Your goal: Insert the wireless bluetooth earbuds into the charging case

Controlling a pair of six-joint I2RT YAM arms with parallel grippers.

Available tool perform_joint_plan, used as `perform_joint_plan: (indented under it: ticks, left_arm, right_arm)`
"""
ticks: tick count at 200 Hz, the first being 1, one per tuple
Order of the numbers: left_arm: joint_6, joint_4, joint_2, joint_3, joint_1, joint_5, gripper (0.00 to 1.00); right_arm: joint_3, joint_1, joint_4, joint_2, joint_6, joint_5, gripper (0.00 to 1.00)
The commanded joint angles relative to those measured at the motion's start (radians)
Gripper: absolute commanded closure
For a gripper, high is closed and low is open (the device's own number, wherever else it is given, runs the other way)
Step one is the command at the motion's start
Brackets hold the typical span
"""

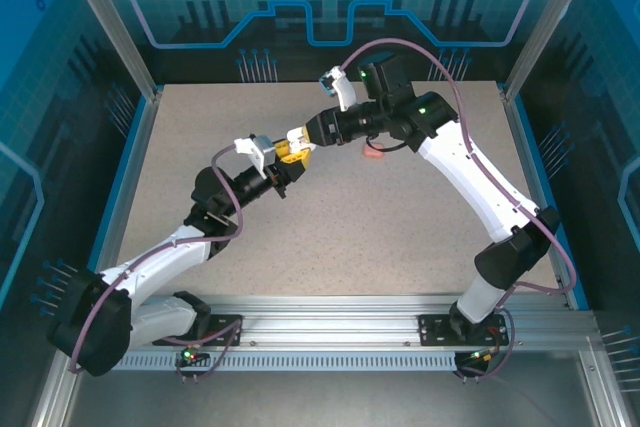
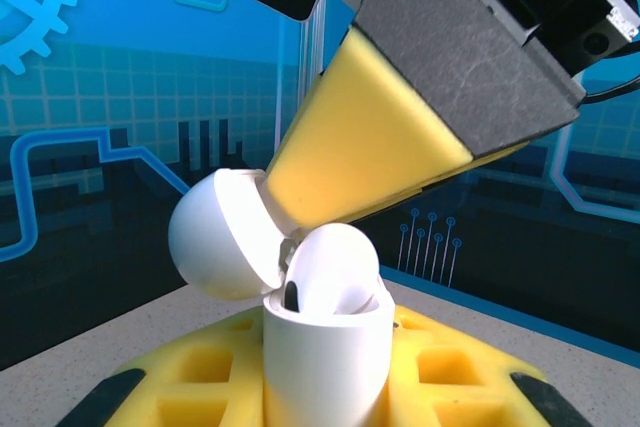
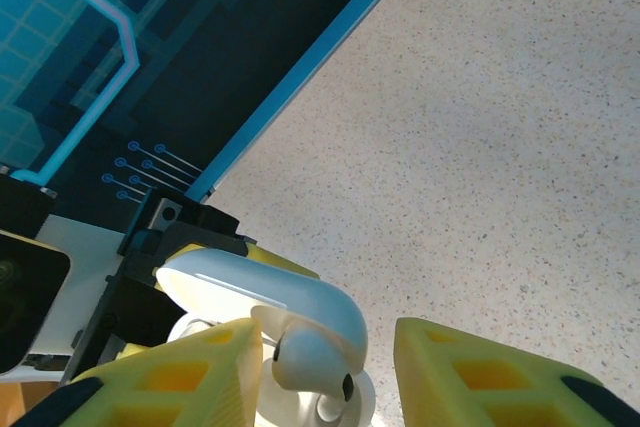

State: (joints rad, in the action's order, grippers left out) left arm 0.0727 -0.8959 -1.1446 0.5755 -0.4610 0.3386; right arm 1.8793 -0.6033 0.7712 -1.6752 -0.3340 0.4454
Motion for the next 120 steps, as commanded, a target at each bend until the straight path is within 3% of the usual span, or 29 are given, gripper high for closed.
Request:
perform_joint_plan:
  ticks: [1,39,120]
  left_arm:
    - [-0.02,-0.024,0.006,0.034,-0.006,0.023,1.0]
    - [-0.019,-0.022,0.006,0.032,-0.007,0.022,1.0]
    - [-0.021,-0.024,0.006,0.035,-0.007,0.018,1.0]
  right_arm:
    - [0.035,-0.013,0.03,-0.004,0.022,-0.033,0.63]
    - [0.034,-0.009,0.028,0.007,0.04,-0.022,0.73]
    - [-0.063,0.007,-0.038,0.065,0.103,0.076,0.78]
